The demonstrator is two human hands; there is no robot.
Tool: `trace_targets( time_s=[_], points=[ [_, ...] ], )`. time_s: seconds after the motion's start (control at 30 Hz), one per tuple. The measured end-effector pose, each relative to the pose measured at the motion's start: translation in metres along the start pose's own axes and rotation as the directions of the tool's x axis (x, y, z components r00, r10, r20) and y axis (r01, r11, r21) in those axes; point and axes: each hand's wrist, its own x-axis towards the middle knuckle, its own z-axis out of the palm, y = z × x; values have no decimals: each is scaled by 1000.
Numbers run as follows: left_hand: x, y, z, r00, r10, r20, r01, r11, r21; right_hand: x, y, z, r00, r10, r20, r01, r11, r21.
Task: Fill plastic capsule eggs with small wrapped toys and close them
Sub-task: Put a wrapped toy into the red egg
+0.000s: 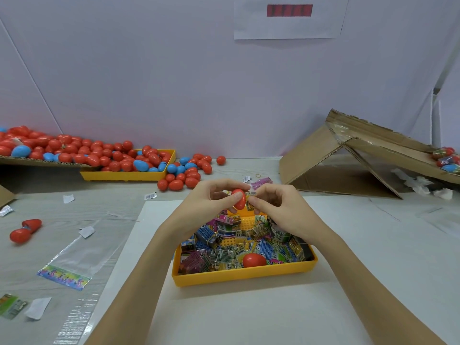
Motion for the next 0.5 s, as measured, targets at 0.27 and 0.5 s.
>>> trace_targets(
  time_s=[0.27,0.5],
  points=[
    [1,-2,-2,1000,1,-13,-1,1000,-2,0,0,-1,1000,-5,-1,5,1000,-14],
    [1,-3,-2,1000,4,-17,-4,1000,5,-1,-3,-1,1000,-8,16,9,1000,-20]
  ],
)
